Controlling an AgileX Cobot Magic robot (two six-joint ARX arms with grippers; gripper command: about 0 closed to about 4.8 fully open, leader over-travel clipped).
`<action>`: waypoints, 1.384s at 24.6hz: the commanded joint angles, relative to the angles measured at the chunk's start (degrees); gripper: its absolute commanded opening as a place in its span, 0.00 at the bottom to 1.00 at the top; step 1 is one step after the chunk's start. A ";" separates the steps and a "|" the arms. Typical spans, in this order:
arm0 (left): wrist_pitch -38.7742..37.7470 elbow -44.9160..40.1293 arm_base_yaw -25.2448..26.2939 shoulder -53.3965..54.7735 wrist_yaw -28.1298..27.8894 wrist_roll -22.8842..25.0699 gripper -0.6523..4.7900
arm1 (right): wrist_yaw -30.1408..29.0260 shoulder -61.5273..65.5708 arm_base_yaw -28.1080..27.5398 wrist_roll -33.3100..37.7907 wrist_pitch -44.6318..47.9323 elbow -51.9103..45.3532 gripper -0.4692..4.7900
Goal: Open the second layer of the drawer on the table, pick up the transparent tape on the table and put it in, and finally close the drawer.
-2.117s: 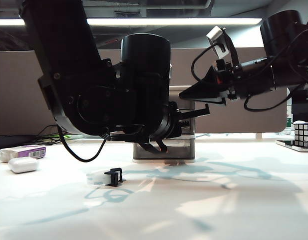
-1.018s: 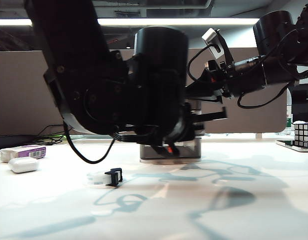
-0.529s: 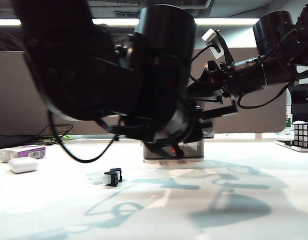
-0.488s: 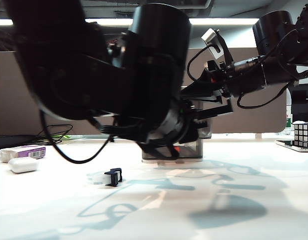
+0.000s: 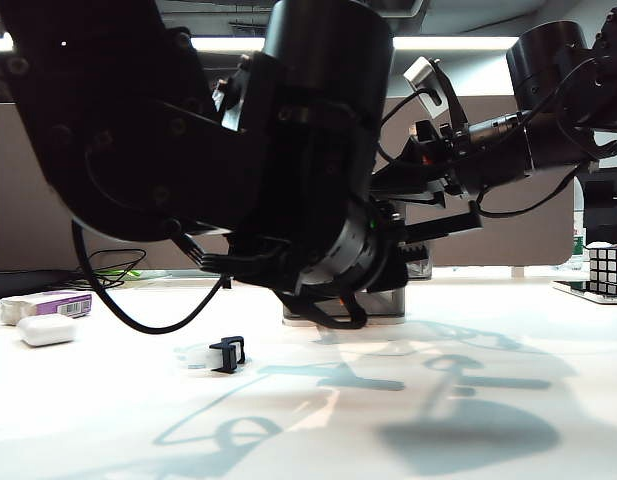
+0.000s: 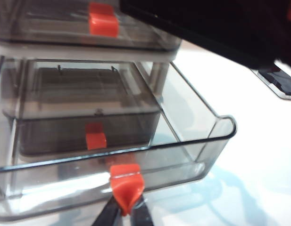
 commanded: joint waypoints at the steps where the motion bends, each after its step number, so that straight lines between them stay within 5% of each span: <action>1: -3.08 -0.28 -0.39 0.04 0.90 0.09 0.16 | 1.11 -0.20 -0.07 0.31 0.92 0.39 0.08; 3: -5.42 -0.33 -0.35 -0.42 0.87 0.11 0.56 | 1.11 -0.20 -0.07 0.28 0.55 0.39 0.08; 11: -19.50 -2.27 -1.29 -8.41 -1.03 -0.28 0.58 | 0.48 -0.20 -0.07 0.31 0.17 0.39 0.08; 16: -30.21 -14.93 -1.64 -25.70 0.33 1.42 0.58 | -0.98 -0.20 -0.09 0.26 -1.86 0.37 0.08; 22: -45.20 -21.68 1.09 -47.01 15.37 11.72 0.58 | -2.78 -0.22 -0.04 0.28 -2.01 0.39 0.08; 26: -51.36 -22.08 8.90 -50.93 33.38 13.88 0.58 | -3.80 -0.22 -0.09 0.46 -2.43 0.35 0.08; 28: -53.13 -22.08 14.29 -50.88 40.92 16.02 0.66 | -4.39 -0.22 0.00 0.50 -2.45 0.35 0.08; 32: -53.64 -22.08 27.21 -49.90 55.17 24.30 0.87 | -4.55 -0.22 0.00 0.50 -3.48 0.35 0.08; 34: -53.70 -22.05 32.37 -49.48 62.03 31.89 0.88 | -5.03 -0.22 0.00 0.48 -3.74 0.35 0.08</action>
